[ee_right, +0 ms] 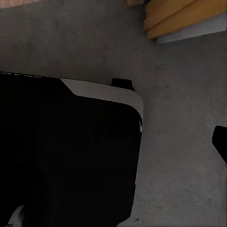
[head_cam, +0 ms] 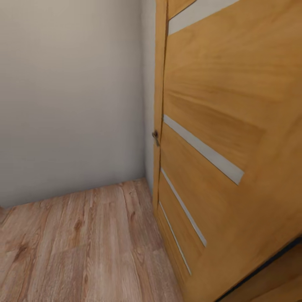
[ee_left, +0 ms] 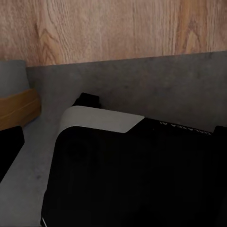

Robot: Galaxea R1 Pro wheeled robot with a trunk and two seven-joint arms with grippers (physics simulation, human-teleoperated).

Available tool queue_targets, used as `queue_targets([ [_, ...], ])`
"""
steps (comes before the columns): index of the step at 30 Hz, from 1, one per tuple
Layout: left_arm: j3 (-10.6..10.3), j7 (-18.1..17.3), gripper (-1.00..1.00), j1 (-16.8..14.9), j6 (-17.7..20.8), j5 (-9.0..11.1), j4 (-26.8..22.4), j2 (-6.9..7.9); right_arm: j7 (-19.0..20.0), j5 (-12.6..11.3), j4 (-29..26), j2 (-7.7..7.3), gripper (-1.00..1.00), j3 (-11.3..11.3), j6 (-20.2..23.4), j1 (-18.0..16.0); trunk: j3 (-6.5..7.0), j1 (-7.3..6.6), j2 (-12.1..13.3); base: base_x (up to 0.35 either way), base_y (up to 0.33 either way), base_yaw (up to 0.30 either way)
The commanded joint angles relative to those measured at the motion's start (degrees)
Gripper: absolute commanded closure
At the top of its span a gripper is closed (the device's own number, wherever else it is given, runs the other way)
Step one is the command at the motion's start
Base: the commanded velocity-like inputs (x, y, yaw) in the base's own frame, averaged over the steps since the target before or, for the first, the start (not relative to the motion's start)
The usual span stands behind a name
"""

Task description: Move the two storage containers from the living room to the garage. In the garage, place one container on the floor and stack the other container on top of it (either order is fine).

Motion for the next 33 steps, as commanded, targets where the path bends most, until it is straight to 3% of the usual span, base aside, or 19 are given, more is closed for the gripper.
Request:
queue_targets([
  [1,-0.15,0.16,-1.0,-0.05,-0.11,0.4,0.03,-0.02,-0.06,-0.49,0.17,0.04,-1.0,0.48,-0.34,-0.05,-0.07,0.01,-0.05,0.001,0.0,0.274],
  [33,-0.12,0.6,-1.0,-0.03,-0.25,0.62,0.03,-0.02,-0.06,-0.49,0.17,0.04,-1.0,0.48,-0.39,-0.05,-0.07,0.01,-0.05,0.0,0.0,0.274],
])
